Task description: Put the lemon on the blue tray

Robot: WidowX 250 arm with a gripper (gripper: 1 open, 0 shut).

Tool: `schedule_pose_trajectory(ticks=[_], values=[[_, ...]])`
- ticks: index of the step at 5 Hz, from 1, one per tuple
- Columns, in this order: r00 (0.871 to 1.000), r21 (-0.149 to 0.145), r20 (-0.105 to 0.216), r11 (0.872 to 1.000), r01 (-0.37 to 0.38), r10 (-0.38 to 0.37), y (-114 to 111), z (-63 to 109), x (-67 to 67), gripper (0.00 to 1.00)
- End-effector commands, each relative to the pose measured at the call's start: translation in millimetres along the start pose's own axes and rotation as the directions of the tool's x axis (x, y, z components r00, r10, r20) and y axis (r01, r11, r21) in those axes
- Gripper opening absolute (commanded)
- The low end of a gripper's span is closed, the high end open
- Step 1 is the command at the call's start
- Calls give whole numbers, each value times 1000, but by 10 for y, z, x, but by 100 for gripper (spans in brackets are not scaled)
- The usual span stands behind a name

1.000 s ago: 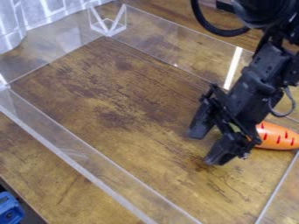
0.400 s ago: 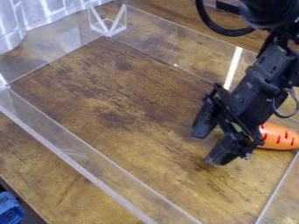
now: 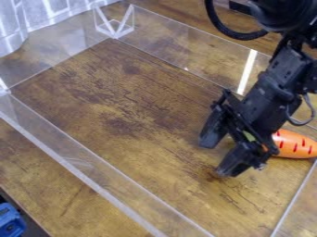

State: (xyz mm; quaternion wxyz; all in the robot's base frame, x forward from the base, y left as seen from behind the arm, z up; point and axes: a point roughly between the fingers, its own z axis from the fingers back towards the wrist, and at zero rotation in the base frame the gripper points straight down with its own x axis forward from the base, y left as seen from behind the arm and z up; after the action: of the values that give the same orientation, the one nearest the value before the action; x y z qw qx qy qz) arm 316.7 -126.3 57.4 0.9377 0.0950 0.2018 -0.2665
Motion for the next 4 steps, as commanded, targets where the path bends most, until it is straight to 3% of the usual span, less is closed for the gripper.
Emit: schedule_pose_trajectory(ticks=[1,2,3,4], values=[[998,1,60,1000,-25,25,-54,120,13,0],[997,-4,53,999,-53,53,-35,94,-37,100],[996,-4,46,997,-76,76,14,37,-72,100],[997,-1,48,998,-66,66,31,15,-14,0]])
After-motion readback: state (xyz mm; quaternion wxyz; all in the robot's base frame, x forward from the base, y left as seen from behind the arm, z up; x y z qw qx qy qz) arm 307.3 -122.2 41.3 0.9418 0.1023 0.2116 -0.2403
